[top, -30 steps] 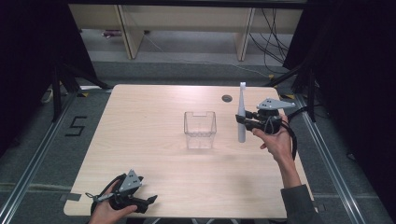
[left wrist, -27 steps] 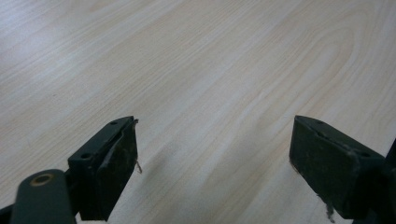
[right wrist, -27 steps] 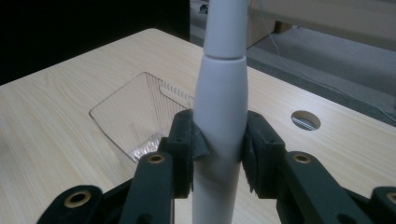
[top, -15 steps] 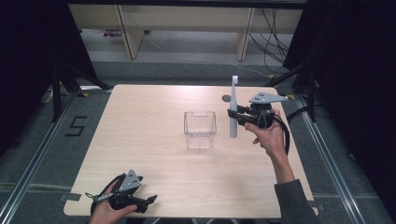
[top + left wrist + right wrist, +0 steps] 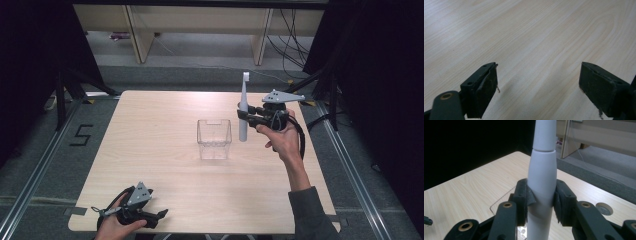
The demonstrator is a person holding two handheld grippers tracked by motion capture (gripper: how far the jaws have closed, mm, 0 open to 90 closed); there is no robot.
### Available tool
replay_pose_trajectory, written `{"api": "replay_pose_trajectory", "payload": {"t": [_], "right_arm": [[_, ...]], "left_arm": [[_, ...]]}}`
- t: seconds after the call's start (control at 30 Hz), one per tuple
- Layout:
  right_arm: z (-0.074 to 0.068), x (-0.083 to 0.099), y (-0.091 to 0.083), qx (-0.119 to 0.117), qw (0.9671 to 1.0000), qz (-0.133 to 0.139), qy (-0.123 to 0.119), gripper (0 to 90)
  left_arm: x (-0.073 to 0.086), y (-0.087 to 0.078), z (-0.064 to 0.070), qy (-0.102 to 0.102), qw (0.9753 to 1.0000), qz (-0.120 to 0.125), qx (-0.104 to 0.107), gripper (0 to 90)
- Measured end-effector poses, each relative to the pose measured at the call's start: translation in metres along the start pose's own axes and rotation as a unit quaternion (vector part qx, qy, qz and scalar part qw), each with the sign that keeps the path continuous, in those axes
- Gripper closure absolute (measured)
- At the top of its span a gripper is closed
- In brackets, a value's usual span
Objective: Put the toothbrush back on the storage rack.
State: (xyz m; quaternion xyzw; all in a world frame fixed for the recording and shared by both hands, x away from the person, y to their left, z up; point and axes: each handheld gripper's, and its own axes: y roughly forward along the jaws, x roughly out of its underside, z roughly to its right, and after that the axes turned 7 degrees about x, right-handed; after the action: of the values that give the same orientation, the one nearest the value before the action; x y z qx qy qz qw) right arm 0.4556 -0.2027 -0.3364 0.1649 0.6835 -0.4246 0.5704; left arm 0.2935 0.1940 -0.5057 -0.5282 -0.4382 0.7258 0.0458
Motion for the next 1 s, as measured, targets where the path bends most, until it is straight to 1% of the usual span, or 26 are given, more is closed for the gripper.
{"api": "replay_pose_trajectory", "payload": {"t": [0.03, 0.07, 0.1, 0.17, 0.2, 0.23, 0.27, 0.33, 0.37, 0.4, 0.5, 0.53, 0.57, 0.6, 0.63, 0.67, 0.7, 0.73, 0.8, 0.9, 0.93, 0.97, 1.0], "right_arm": [[-0.001, -0.001, 0.0, 0.002, 1.0, -0.001, -0.004, 66.9], [-0.002, -0.002, 0.001, 0.0, 1.0, -0.002, -0.001, 67.0], [-0.004, -0.003, 0.002, -0.006, 1.0, -0.004, 0.006, 66.9], [-0.006, -0.004, 0.003, -0.004, 1.0, -0.004, 0.005, 67.0], [-0.005, -0.005, 0.005, -0.008, 1.0, -0.003, 0.001, 67.0], [-0.008, -0.006, 0.008, -0.012, 0.9999, -0.002, 0.004, 67.0], [-0.008, -0.007, 0.009, -0.01, 0.9999, 0.003, 0.0, 67.0], [-0.011, -0.009, 0.013, -0.018, 0.9998, 0.002, 0.002, 67.0], [-0.013, -0.01, 0.014, -0.022, 0.9997, 0.0, 0.011, 67.0], [-0.013, -0.011, 0.015, -0.021, 0.9998, 0.001, 0.001, 67.0], [-0.018, -0.015, 0.019, -0.025, 0.9997, -0.001, 0.003, 67.0], [-0.019, -0.016, 0.021, -0.03, 0.9995, -0.001, 0.006, 67.0], [-0.02, -0.016, 0.022, -0.028, 0.9996, -0.001, 0.0, 67.0], [-0.02, -0.016, 0.022, -0.028, 0.9996, -0.001, 0.0, 67.0], [-0.023, -0.017, 0.027, -0.033, 0.9995, -0.002, -0.001, 67.0], [-0.025, -0.017, 0.028, -0.037, 0.9993, -0.005, 0.006, 66.9], [-0.025, -0.017, 0.028, -0.037, 0.9993, -0.005, 0.006, 66.9], [-0.026, -0.017, 0.034, -0.042, 0.9991, -0.005, 0.001, 67.0], [-0.027, -0.017, 0.038, -0.045, 0.999, -0.005, -0.002, 67.0], [-0.028, -0.016, 0.043, -0.045, 0.999, -0.007, 0.0, 67.0], [-0.027, -0.016, 0.045, -0.042, 0.9991, -0.006, -0.005, 67.0], [-0.028, -0.015, 0.047, -0.043, 0.9989, -0.017, 0.004, 67.0], [-0.028, -0.014, 0.052, -0.043, 0.9989, -0.019, -0.001, 67.0]], "left_arm": [[0.0, 0.0, 0.0, -0.001, 1.0, 0.0, 0.0, 15.0], [0.0, 0.0, 0.0, 0.001, 1.0, 0.0, 0.0, 15.0], [0.0, 0.0, 0.0, 0.001, 1.0, 0.0, 0.0, 15.0], [0.0, 0.0, 0.0, 0.0, 1.0, -0.001, 0.0, 15.0], [0.0, 0.0, 0.0, 0.001, 1.0, -0.001, 0.0, 15.0], [0.0, 0.0, 0.0, 0.0, 1.0, 0.0, 0.0, 14.9], [0.0, 0.0, 0.0, 0.001, 1.0, 0.0, 0.0, 15.0], [0.0, 0.0, 0.0, 0.001, 1.0, -0.001, 0.0, 15.0], [0.0, 0.0, 0.0, 0.001, 1.0, -0.001, 0.001, 15.0], [0.0, 0.0, 0.001, -0.007, 1.0, 0.001, 0.0, 15.0], [0.0, 0.0, 0.001, -0.006, 1.0, 0.001, 0.0, 14.9], [0.0, 0.0, 0.001, -0.007, 1.0, 0.0, 0.001, 15.0], [0.0, 0.0, 0.001, -0.005, 1.0, -0.001, 0.001, 15.0], [0.0, 0.0, 0.001, -0.005, 1.0, -0.001, 0.001, 15.0], [0.0, 0.001, 0.002, -0.008, 1.0, 0.001, 0.002, 15.0], [0.0, 0.001, 0.002, -0.008, 1.0, 0.001, 0.002, 15.0], [0.0, 0.001, 0.002, -0.008, 1.0, 0.001, 0.002, 15.0], [0.0, 0.0, 0.001, -0.002, 1.0, -0.003, 0.002, 15.0], [0.0, 0.0, 0.001, -0.006, 1.0, 0.0, 0.001, 14.9], [0.0, 0.0, 0.001, -0.005, 1.0, 0.0, 0.001, 15.0], [0.0, 0.0, 0.001, -0.005, 1.0, 0.0, 0.001, 15.0], [0.0, 0.0, 0.002, -0.005, 1.0, 0.0, 0.001, 15.0], [0.0, 0.0, 0.002, -0.006, 1.0, 0.0, 0.002, 15.0]]}}
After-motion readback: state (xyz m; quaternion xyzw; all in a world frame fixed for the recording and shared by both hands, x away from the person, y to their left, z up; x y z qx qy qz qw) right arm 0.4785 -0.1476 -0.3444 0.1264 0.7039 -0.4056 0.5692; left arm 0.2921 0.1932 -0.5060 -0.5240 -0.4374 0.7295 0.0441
